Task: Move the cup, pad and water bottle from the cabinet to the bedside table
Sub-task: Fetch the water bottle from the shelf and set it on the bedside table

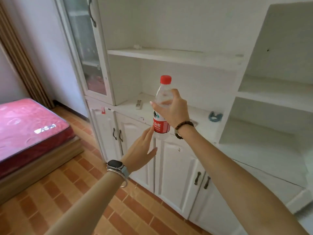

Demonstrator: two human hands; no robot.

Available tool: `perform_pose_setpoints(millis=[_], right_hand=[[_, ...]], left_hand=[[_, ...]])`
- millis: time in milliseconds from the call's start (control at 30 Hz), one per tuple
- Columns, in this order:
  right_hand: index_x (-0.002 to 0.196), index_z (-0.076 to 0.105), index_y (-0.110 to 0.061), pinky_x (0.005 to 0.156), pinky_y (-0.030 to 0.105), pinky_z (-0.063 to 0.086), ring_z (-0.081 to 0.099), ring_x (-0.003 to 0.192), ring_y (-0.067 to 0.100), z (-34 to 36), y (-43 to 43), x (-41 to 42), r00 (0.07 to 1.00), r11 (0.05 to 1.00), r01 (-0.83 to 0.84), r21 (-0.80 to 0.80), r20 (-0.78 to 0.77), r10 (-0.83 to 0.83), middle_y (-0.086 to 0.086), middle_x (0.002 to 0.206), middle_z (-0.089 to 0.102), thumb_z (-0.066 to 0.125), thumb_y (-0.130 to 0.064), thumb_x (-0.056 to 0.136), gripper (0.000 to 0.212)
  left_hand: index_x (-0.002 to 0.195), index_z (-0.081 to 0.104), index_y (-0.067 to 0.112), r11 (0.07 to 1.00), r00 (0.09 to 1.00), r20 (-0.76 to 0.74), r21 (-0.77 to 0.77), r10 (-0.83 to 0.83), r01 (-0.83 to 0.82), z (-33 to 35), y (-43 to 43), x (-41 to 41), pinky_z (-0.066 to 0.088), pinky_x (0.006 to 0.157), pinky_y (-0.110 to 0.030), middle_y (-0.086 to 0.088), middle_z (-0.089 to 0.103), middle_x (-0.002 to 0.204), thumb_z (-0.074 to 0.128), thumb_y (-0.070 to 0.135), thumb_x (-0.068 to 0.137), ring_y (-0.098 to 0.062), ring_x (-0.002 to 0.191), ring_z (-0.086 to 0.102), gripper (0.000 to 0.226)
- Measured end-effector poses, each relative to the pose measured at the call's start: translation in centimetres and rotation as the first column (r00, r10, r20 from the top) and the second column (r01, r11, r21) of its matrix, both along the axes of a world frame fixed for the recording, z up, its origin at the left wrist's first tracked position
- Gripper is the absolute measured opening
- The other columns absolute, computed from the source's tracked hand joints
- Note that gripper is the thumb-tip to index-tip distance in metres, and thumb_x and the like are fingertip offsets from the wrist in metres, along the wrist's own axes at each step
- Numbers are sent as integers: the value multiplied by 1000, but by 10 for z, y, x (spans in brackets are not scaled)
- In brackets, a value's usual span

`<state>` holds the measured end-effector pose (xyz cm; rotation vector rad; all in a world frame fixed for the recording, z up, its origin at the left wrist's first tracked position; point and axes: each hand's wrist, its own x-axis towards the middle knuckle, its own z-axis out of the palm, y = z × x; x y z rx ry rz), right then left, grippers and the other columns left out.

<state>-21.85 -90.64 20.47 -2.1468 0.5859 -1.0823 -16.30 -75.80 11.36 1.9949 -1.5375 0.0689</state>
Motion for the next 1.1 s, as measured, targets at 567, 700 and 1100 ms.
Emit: perform_pose_setpoints(millis=[567,700,1100], right_hand=[[120,48,-21,81,36,59,68,94,17,-55,312,154,888,884,-454,112,-24,460,0,109,68,76,-54,72,65],[121,48,-24,83,35,58,67,97,15,-62,385,180,831,827,-553,103,-8,556,-2,112,67,74,-58,70,66],[120,48,-20,76,20,55,68,89,11,-78,566,266,561,563,-822,83,-50,826,-1,105,71,77,-50,72,64]], left_hand=[[149,4,27,870,880,-75,212,470,-446,-25,335,77,44,93,-29,5,17,155,56,24,90,-17,113,54,79],[149,3,28,821,829,-78,216,554,-529,-29,405,85,44,95,-29,5,16,156,56,21,89,-18,118,51,80],[149,7,24,611,600,-118,192,791,-768,-49,560,112,39,88,-14,0,18,155,57,18,88,-14,108,56,79]])
